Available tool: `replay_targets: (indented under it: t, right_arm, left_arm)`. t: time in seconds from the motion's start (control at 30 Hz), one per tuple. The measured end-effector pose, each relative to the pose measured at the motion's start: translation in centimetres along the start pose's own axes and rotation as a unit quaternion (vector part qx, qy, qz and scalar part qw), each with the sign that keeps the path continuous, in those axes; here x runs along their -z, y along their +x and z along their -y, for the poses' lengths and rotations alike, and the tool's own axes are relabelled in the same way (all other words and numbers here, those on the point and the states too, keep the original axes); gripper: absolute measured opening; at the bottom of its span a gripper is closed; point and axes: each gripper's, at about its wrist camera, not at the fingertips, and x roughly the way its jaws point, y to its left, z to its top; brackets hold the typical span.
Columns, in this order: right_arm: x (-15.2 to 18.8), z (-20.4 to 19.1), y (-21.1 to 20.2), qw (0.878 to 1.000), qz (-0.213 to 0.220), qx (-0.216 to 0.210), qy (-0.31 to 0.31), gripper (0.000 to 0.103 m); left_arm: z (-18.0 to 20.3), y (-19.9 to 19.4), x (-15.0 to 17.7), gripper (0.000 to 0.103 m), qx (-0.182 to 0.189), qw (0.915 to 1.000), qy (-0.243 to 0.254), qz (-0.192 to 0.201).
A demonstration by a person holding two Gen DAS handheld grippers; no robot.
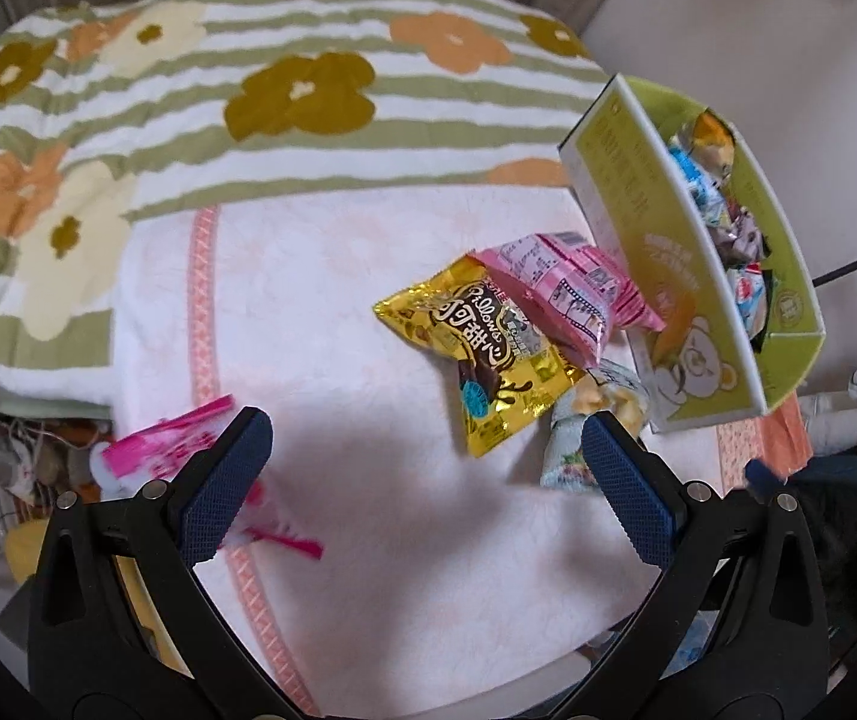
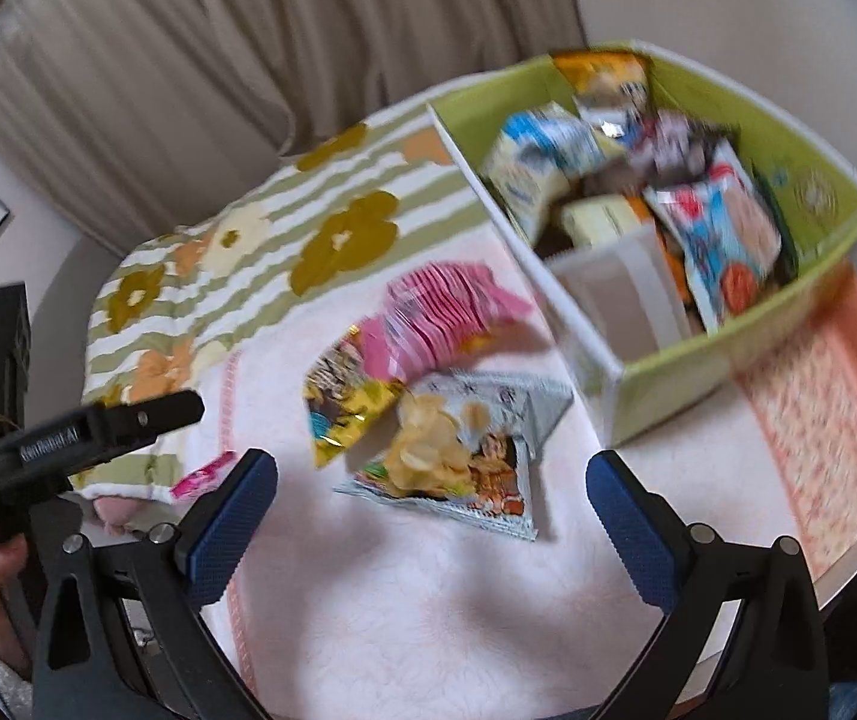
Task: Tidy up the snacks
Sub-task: 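Move both tools back over the remaining snacks on the tray, then grasp the gold Pillows bag with left tool while right tool grasps grey chip bag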
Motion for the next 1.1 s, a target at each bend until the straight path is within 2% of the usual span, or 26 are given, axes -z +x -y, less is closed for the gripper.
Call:
replay_targets:
  t: [0.27,0.47,0.93,1.1]
  right_arm:
    - [1.9,0.9,2.9,0.999,0.029,-0.006,0.027,0.103]
    - [1.5,1.3,3.5,1.0,0.026,-0.003,0.017,0.103]
    - [0.8,2.1,5.3,1.0,0.008,-0.003,0.03,0.103]
    - [1.0,2.0,5.5,0.999,0.003,-0.003,0.032,0.103]
  left_arm:
    - [0.9,5.8,-2.0,0.102,0.016,0.9991,-0.031,-0.022]
    - [1.9,9.1,-3.3,0.102,-0.016,0.9987,-0.029,-0.04]
    - [1.2,12.9,-5.0,0.102,-0.035,0.995,-0.065,-0.068]
    - [1.1,13.0,-4.0,0.102,-0.053,0.994,-0.042,-0.087]
